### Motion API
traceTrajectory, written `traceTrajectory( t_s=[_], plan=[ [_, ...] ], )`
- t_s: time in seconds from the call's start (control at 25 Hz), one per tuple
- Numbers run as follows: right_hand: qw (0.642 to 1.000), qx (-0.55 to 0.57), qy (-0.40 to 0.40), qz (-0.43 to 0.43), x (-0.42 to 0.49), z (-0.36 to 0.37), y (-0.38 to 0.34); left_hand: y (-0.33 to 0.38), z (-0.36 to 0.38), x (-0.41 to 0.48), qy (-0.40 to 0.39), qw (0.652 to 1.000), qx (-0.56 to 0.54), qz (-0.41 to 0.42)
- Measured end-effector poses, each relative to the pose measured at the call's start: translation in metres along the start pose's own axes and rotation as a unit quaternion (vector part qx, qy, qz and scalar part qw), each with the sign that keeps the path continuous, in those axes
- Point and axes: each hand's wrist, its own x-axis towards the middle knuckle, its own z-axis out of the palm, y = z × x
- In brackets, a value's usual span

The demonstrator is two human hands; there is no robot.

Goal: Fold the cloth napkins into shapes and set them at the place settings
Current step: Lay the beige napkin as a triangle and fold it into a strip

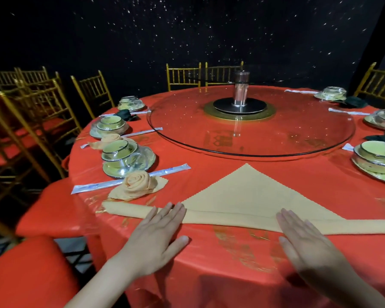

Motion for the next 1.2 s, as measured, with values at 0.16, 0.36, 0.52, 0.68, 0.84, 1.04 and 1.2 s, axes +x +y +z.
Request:
traceTrajectory(
  t_s=[0.16, 0.36, 0.52, 0.68, 0.84, 1.04, 1.2],
  plan=[
    [0.998, -0.037, 0.007, -0.046, 0.008, -0.003, 0.007, -0.026, -0.003, -0.016, -0.015, 0.999, 0.008, -0.04],
    [0.997, -0.049, -0.041, -0.046, 0.011, -0.003, 0.007, -0.053, -0.001, -0.028, -0.011, 0.997, -0.009, -0.081],
    [0.996, -0.015, -0.073, -0.041, 0.008, -0.012, 0.004, -0.046, -0.013, -0.022, 0.005, 0.992, 0.002, -0.129],
    [0.997, -0.022, -0.062, -0.044, 0.007, -0.017, 0.0, 0.007, -0.019, 0.018, 0.147, 0.987, 0.049, -0.051],
    [0.997, 0.003, -0.037, -0.062, 0.01, -0.02, 0.007, 0.047, -0.008, 0.049, 0.107, 0.992, -0.031, 0.055],
    [0.994, 0.056, 0.062, -0.065, 0.016, -0.027, 0.023, 0.048, -0.01, 0.055, 0.111, 0.992, -0.062, 0.017],
    [0.993, 0.09, 0.061, -0.048, 0.027, -0.03, 0.023, 0.05, -0.013, 0.065, 0.095, 0.989, -0.112, -0.032]
  ],
)
